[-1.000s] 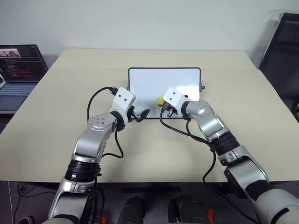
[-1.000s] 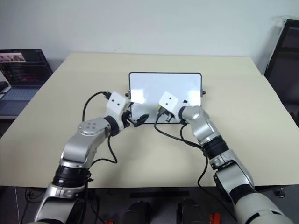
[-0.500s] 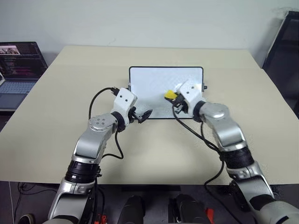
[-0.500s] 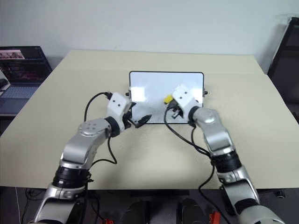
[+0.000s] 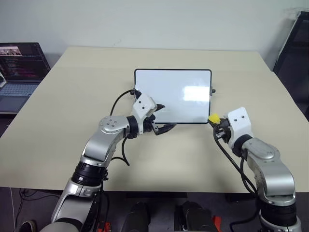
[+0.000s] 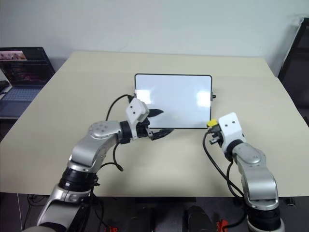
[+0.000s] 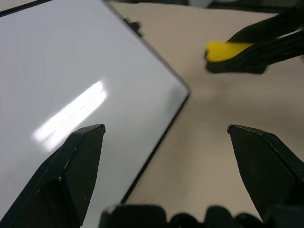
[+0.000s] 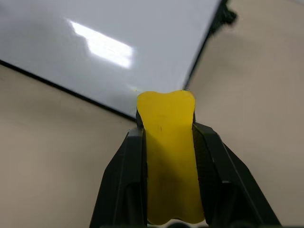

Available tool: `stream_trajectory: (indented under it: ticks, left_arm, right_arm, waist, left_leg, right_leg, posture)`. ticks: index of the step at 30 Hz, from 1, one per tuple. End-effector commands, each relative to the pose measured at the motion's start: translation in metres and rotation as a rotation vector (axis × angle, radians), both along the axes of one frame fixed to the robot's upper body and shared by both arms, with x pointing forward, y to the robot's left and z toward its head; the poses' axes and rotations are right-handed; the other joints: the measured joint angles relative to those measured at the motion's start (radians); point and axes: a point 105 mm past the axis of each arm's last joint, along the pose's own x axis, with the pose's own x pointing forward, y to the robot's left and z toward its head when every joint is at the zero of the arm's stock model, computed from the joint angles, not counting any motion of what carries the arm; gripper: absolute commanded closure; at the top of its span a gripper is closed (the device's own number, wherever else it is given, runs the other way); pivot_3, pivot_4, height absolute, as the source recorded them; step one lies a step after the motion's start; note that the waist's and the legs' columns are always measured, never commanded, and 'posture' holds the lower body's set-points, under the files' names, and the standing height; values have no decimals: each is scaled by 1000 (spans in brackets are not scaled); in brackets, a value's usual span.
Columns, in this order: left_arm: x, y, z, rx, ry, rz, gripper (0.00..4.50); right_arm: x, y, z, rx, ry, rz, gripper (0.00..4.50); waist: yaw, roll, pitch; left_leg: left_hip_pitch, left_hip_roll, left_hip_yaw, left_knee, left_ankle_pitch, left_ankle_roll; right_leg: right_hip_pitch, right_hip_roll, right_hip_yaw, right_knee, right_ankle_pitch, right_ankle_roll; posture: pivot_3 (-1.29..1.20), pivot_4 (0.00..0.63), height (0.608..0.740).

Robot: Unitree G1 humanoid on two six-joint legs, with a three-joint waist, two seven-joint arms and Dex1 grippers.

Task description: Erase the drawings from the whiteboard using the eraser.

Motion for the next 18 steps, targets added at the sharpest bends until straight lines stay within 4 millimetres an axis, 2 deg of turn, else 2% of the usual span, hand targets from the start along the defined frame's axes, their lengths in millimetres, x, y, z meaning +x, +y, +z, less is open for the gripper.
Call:
stream_trajectory:
  ticks: [1,5,11,18]
  left_arm:
    - [-6,-22,5,11,-45,-154,0]
    - [-5,-40,11,20,-106,-240,0]
    - [-9,-51,11,51,-155,-331,0]
    - [-12,-63,14,38,-174,-400,0]
  right_arm:
    - [9,-20,5,26,-59,-142,3514]
    - [17,-34,-2,82,-74,-239,3514]
    - [21,-37,-8,172,-61,-304,3514]
    - [29,-37,-6,216,-72,-340,3514]
  waist:
    - [0,0,0]
    - [2,0,0]
    - [-1,0,0]
    - [1,0,0]
  left_leg:
    - [0,0,0,0,0,0]
    - [0,0,2,0,0,0]
    - [0,1,1,-1,0,0]
    - [0,1,2,0,0,0]
  right_leg:
    - [0,1,0,0,0,0]
    - [0,3,0,0,0,0]
    - [0,5,2,0,0,0]
    - [0,5,1,0,0,0]
  posture:
    - [0,150,740]
    - [0,150,740]
    - [0,150,740]
    - [0,150,740]
